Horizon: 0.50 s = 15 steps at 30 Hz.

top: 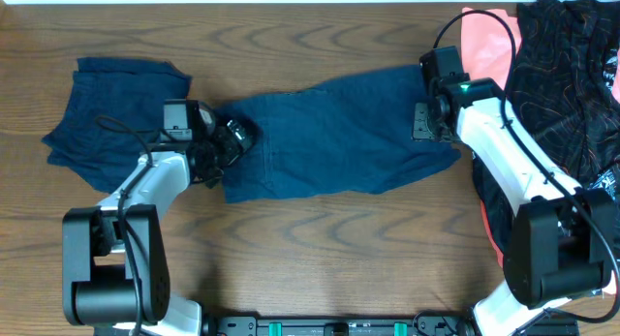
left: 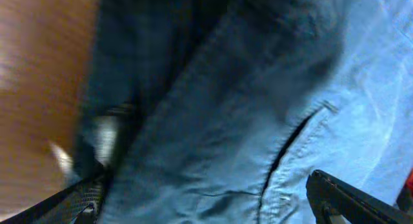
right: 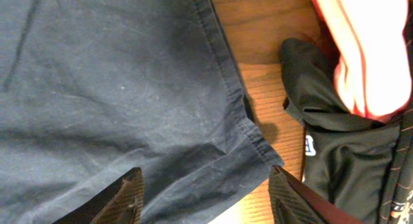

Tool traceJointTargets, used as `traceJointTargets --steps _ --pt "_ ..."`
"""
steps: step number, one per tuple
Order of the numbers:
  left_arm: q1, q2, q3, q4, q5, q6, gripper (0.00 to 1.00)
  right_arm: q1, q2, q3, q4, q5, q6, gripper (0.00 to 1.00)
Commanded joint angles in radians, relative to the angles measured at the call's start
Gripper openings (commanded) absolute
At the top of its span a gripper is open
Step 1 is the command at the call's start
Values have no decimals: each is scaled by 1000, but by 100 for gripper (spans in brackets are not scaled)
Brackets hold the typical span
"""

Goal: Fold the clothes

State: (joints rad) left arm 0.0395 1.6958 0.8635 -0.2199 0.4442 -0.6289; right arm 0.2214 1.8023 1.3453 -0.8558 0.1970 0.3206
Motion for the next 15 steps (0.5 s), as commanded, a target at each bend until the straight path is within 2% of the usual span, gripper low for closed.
traceJointTargets --steps 1,6,12,13,14,15 --pt "34 -31 -1 -14 -27 53 98 -8 4 3 -2 -41 -32 61" --pt "47 -31 -2 -61 -89 66 98 -8 5 3 0 -60 -38 61" --pt "-10 4 -3 -60 -95 166 100 -8 5 3 2 -75 -37 61" --pt "-21 16 -3 -58 -96 170 98 -8 5 3 3 -84 -38 61" --pt "-34 30 -3 -55 -95 173 92 -7 4 3 3 -92 -37 61" --pt "-50 47 -3 -46 -95 173 80 -5 5 3 3 -101 -38 61"
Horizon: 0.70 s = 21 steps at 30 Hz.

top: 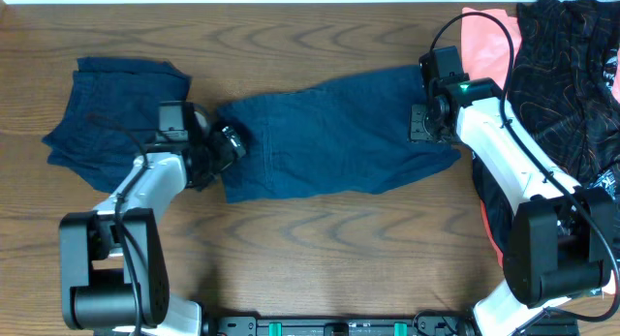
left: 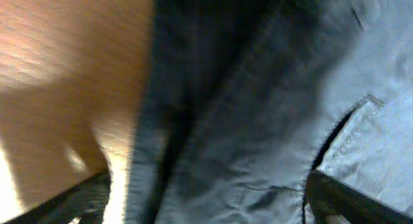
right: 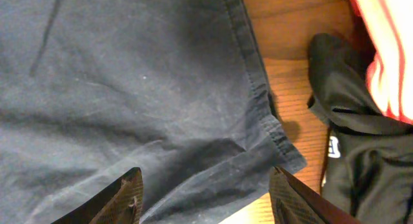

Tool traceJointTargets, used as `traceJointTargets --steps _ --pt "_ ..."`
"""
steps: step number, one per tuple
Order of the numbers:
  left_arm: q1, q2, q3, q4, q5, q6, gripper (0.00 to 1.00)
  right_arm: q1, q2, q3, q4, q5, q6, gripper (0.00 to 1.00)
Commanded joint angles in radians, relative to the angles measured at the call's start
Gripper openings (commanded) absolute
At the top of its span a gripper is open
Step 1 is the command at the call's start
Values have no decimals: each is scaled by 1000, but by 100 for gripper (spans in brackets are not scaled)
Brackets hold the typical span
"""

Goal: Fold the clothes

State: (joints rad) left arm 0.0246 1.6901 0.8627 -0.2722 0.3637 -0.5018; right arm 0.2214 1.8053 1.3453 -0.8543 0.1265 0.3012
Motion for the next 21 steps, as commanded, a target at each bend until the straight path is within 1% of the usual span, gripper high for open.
traceJointTargets --steps 1,2,4,5,6,7,8,9,11,12,17,21 --pt "-40 58 -3 9 -14 46 70 -5 2 3 1 -31 -18 61" --pt "-48 64 -3 13 -13 46 59 -3 2 3 0 -37 -20 60" --pt "-55 65 -2 16 -13 56 31 3 1 3 -2 -79 -53 59" --pt "-55 61 0 11 -13 71 10 8 2 3 -2 -130 -87 58" --pt "-54 57 1 4 -13 79 6 11 1 3 0 -167 -113 55" --pt "-53 49 6 -13 -13 91 6 16 2 3 11 -221 -137 46" --pt "-50 39 16 -41 -13 110 6 22 2 3 24 -264 -146 33" --pt "-48 28 29 -77 -14 128 6 27 3 3 35 -293 -146 22" --pt "-47 -3 69 -174 -14 165 6 45 8 3 59 -339 -147 8" --pt "-47 -21 90 -221 -14 178 6 57 14 3 71 -356 -150 6" --pt "-48 -134 202 -449 -14 191 6 133 62 1 105 -451 -150 7" --pt "-48 -221 237 -532 -14 191 6 222 129 1 131 -487 -150 7"
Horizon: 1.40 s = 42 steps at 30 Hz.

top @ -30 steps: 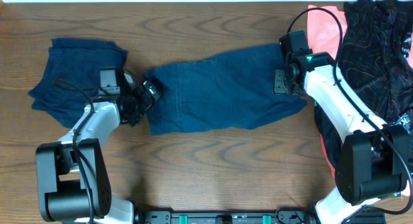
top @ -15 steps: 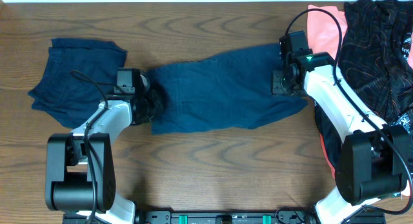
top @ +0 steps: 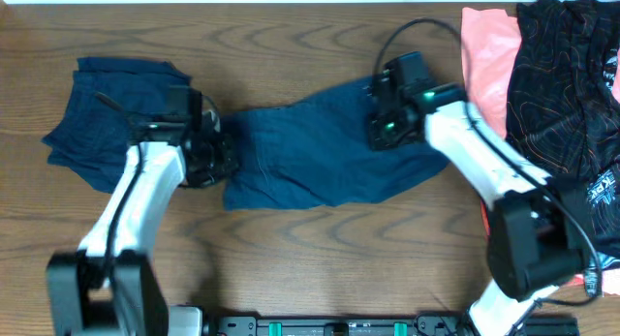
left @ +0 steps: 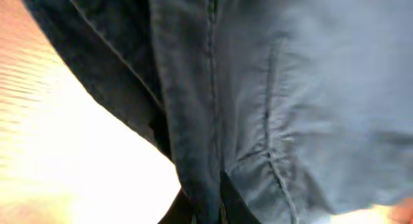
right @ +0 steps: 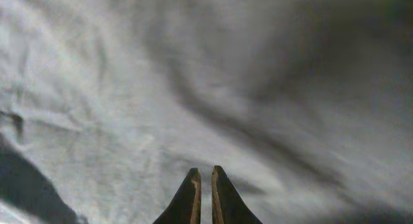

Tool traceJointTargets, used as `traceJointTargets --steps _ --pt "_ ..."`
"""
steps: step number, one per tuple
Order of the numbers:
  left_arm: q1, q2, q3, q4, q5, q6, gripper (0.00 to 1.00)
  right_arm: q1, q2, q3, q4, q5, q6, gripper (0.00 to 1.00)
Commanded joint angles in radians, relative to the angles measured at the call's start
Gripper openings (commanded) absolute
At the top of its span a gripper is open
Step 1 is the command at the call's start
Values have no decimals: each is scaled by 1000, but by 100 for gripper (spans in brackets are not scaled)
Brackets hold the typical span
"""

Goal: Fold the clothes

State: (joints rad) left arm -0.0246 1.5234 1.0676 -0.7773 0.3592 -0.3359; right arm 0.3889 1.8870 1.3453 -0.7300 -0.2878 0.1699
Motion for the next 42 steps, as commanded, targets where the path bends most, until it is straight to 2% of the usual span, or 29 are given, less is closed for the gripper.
traceJointTargets --steps 1,4,7,10,14,16,19,23,27,29,34,42 --pt "2 -82 38 -42 -9 25 6 84 74 1 14 -72 -18 7" --pt "2 -150 52 -71 -9 24 6 154 147 1 58 -107 -13 7" --pt "2 -215 66 -79 -8 24 6 235 223 1 150 -228 -14 7" --pt "2 -269 82 -79 -3 20 6 313 278 1 261 -317 -9 11" --pt "2 -331 106 -79 26 17 6 390 297 2 389 -280 26 13" --pt "2 -352 106 -82 29 13 6 404 294 16 418 -257 35 24" --pt "2 -356 106 -104 29 13 6 389 281 58 374 -227 35 36" --pt "2 -340 106 -142 29 14 6 310 209 124 180 -77 31 43" --pt "2 -330 106 -141 29 14 6 203 112 149 -8 55 -49 49" --pt "1 -329 106 -142 29 13 6 134 83 148 -122 110 -109 48" --pt "-23 -328 106 -134 29 13 6 39 94 100 -243 232 -126 43" --pt "-105 -328 106 -80 29 -52 6 -23 96 -120 -97 243 -122 35"
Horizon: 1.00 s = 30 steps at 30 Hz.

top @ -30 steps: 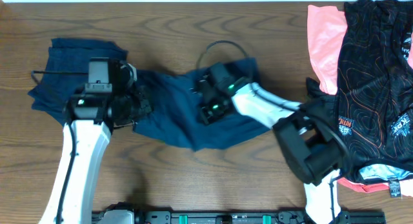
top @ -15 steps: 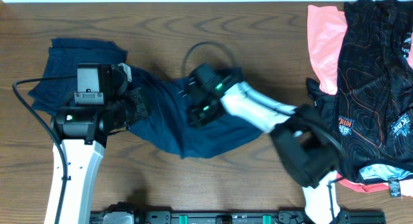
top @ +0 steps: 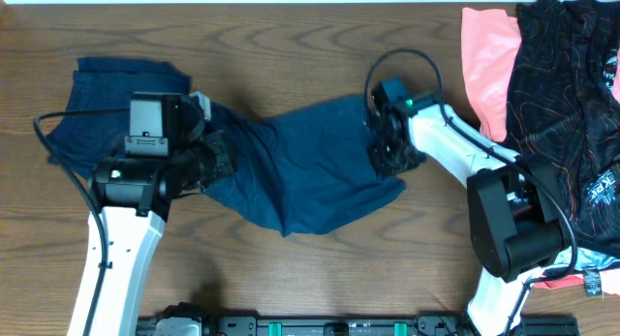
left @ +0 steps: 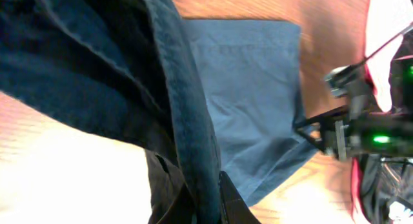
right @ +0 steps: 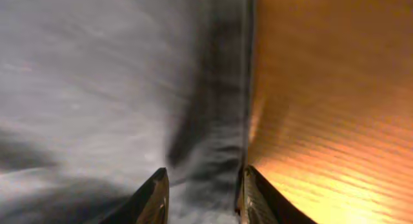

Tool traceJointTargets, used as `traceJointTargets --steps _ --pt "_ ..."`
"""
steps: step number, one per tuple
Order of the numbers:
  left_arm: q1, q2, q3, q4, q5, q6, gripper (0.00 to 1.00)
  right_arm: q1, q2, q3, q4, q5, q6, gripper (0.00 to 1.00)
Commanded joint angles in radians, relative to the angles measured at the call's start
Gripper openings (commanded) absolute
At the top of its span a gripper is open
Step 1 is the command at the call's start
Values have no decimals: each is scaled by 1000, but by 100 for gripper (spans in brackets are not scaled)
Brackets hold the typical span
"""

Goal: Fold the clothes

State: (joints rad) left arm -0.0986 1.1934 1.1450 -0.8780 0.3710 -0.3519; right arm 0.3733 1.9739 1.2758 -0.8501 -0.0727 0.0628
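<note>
Dark blue shorts (top: 300, 171) lie across the middle of the table, their left end raised. My left gripper (top: 215, 152) is shut on that left hem; in the left wrist view its tips (left: 208, 204) pinch a hanging fold of the shorts (left: 251, 88). My right gripper (top: 386, 152) sits low at the right edge of the shorts. In the right wrist view it (right: 201, 198) stands open, its fingers astride the hem of the shorts (right: 97, 88) beside bare wood.
Another blue garment (top: 97, 84) lies at the far left, partly under my left arm. A pink garment (top: 484, 45) and a black patterned one (top: 562, 75) are piled at the right edge. The wooden table (top: 310, 268) shows in front.
My left arm has risen with the left hem, pulling that end of the shorts up and left. My right gripper, then shut on cloth, now has its fingers apart over the right hem.
Both grippers first stood open at opposite ends of the flat shorts. Then each was shut on cloth, and the shorts bunched toward the middle. Now the left holds its end aloft, while the right has opened at the right hem.
</note>
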Motion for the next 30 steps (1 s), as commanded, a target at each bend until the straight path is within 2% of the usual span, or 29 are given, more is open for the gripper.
traceJointTargets --steps 1,8,19,20,21,22,23,30 --pt "-48 2 29 36 18 -49 6 -6 9 -67 36 27 -15 35" --pt "-224 44 29 195 17 -216 6 1 9 -109 56 20 17 27" --pt "-447 323 29 512 6 -362 6 3 6 -109 26 16 68 26" --pt "-461 349 29 552 6 -361 9 3 6 -106 18 16 82 27" --pt "-470 371 29 592 6 -361 17 0 2 -101 6 17 101 26" --pt "-472 385 29 622 6 -361 30 -3 -2 -95 -4 21 116 27" --pt "-471 394 29 644 6 -360 34 -11 -11 -84 -21 37 139 28" --pt "-367 388 29 694 -9 -305 39 -100 -150 72 -152 215 214 33"
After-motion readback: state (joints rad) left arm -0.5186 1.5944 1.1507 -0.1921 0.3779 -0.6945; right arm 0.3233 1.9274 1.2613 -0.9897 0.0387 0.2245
